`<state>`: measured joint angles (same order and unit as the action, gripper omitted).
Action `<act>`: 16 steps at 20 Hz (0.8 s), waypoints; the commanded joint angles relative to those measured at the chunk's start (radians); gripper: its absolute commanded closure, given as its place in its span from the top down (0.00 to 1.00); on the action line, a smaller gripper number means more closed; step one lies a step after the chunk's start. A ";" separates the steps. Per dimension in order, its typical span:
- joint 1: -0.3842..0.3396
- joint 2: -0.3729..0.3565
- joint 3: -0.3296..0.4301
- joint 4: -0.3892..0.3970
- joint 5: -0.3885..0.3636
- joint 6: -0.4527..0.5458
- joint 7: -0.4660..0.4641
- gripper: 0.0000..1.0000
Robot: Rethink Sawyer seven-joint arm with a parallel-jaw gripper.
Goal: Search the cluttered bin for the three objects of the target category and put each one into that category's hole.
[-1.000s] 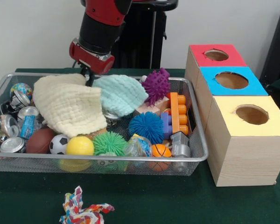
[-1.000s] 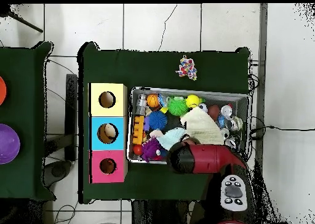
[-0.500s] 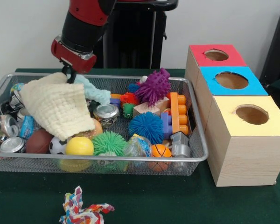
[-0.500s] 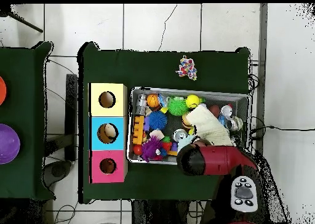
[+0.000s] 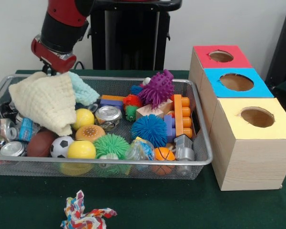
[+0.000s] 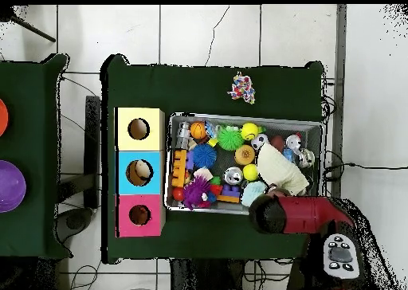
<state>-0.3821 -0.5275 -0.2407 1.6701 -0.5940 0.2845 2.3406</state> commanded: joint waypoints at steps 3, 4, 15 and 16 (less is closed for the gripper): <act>-0.064 0.056 0.096 -0.104 -0.085 -0.044 -0.077 0.00; -0.075 0.059 0.108 -0.108 -0.088 -0.043 -0.084 0.00; -0.221 0.068 0.300 -0.081 -0.107 -0.057 -0.149 1.00; -0.225 0.066 0.305 -0.080 -0.108 -0.055 -0.151 1.00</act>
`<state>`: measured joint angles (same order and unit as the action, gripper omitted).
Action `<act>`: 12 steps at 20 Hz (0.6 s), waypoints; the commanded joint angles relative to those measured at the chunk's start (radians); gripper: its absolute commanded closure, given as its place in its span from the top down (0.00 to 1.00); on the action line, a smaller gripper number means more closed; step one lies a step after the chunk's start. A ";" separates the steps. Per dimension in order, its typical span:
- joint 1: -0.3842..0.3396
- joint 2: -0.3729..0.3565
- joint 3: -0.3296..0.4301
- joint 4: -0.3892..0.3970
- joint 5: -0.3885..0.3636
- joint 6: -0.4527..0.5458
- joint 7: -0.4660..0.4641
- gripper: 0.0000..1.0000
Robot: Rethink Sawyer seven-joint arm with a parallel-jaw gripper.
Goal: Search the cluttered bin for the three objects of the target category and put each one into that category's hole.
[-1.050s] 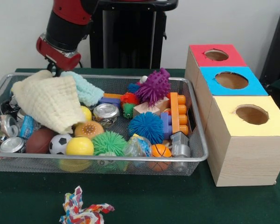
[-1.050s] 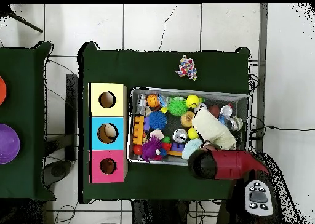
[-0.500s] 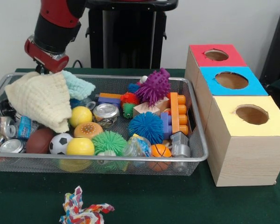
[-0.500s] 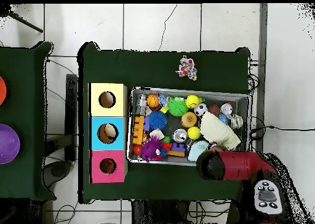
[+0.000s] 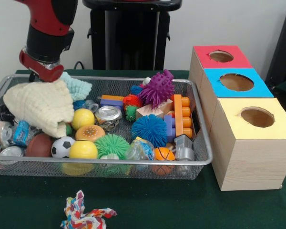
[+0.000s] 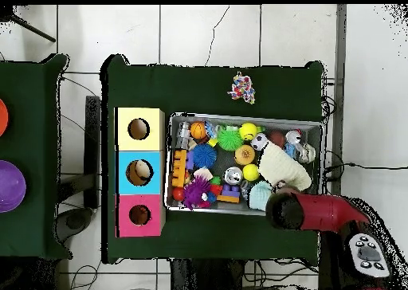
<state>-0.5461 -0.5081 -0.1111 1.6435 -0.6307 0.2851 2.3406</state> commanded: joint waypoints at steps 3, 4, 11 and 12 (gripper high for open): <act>-0.075 0.041 0.197 -0.052 -0.090 -0.048 -0.155 1.00; -0.065 0.041 0.187 -0.057 -0.104 -0.058 -0.143 1.00; -0.040 -0.010 0.162 -0.027 -0.103 -0.024 -0.092 1.00; -0.046 -0.033 0.171 -0.009 -0.100 -0.006 -0.109 1.00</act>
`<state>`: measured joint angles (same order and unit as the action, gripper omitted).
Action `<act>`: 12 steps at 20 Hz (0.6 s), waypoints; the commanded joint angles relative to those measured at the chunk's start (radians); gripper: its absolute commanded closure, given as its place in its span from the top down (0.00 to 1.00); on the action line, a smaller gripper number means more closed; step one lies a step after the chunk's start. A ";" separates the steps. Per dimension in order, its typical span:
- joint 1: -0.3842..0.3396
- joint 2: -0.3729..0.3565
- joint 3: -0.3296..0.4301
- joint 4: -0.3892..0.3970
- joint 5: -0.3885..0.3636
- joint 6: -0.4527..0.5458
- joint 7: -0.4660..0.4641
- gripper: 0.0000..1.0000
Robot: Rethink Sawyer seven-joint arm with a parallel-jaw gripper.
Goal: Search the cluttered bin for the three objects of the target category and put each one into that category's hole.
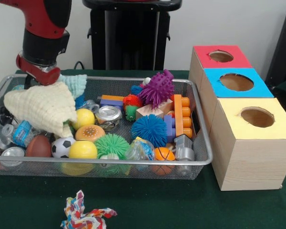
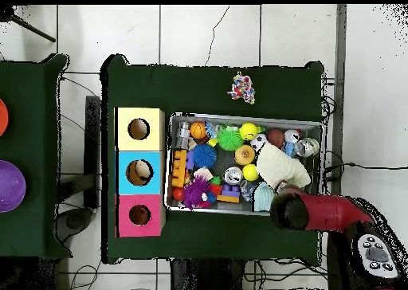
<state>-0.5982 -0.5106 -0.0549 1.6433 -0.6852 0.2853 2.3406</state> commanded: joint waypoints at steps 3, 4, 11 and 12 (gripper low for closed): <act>-0.026 -0.083 0.154 0.038 -0.004 0.069 -0.148 1.00; -0.033 -0.110 0.165 0.054 0.007 0.093 -0.167 1.00; -0.068 -0.191 0.210 0.092 0.019 0.179 -0.217 1.00; -0.072 -0.202 0.215 0.110 0.015 0.176 -0.214 1.00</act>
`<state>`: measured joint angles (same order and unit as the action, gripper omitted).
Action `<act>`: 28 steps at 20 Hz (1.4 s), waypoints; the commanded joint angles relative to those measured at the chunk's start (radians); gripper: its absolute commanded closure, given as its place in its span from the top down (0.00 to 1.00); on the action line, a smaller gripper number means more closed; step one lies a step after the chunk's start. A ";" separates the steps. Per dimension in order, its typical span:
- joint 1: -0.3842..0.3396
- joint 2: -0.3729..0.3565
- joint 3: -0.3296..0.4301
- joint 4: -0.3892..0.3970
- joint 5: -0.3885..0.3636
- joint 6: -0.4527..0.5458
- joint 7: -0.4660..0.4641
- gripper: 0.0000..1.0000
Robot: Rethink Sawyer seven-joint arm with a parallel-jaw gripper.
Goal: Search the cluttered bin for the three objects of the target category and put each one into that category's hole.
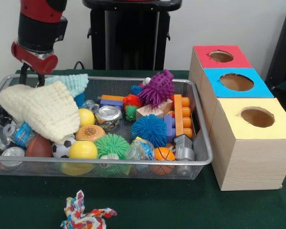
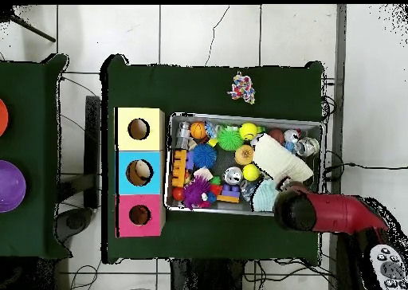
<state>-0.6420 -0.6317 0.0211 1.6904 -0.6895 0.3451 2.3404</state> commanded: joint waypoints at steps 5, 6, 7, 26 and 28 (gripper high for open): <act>-0.096 -0.084 0.218 0.114 0.064 0.155 -0.216 1.00; -0.117 -0.084 0.240 0.134 0.090 0.174 -0.213 1.00; -0.130 -0.081 0.258 0.145 0.100 0.177 -0.211 1.00; -0.075 -0.292 0.241 0.169 0.054 0.363 -0.197 1.00; -0.071 -0.319 0.232 0.172 0.049 0.382 -0.204 1.00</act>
<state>-0.7626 -0.8168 0.2801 1.8456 -0.5819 0.5361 2.3404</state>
